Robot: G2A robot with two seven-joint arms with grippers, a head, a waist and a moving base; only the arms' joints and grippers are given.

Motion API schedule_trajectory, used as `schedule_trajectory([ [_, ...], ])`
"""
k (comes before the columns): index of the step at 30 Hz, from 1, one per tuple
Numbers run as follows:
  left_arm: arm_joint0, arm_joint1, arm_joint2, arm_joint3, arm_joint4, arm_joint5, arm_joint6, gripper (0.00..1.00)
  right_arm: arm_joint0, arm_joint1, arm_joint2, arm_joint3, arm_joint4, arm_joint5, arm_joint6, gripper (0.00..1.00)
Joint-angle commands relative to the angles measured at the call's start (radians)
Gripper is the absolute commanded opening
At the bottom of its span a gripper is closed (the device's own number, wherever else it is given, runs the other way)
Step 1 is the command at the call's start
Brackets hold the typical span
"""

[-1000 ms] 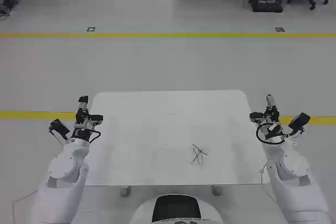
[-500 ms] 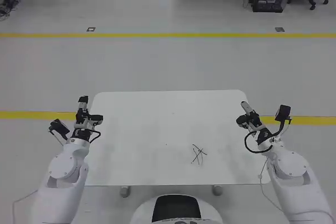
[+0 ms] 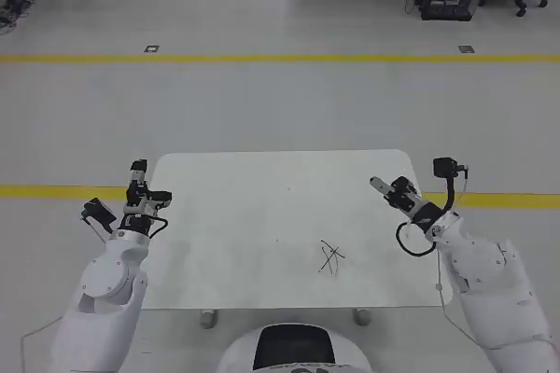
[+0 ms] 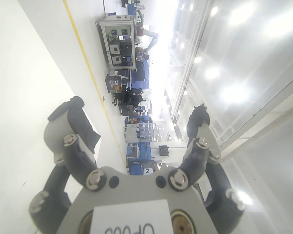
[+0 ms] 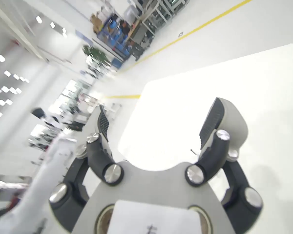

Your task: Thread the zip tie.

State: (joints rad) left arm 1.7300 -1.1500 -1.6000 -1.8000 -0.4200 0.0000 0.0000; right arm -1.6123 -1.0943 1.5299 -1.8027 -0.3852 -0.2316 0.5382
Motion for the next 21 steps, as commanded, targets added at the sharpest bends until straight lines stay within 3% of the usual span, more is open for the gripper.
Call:
schedule_trajectory([
  [1,0.0,0.0,0.0,0.0,0.0,0.0,0.0,1.0,-0.004,0.001,-0.018,0.003,-0.055,-0.043,0.011,1.0],
  [13,0.0,0.0,0.0,0.0,0.0,0.0,0.0,1.0,-0.004,0.001,-0.018,0.003,-0.055,-0.043,0.011,1.0],
  [21,0.0,0.0,0.0,0.0,0.0,0.0,0.0,1.0,0.054,0.021,-0.038,-0.043,-0.427,-0.108,0.087,1.0],
])
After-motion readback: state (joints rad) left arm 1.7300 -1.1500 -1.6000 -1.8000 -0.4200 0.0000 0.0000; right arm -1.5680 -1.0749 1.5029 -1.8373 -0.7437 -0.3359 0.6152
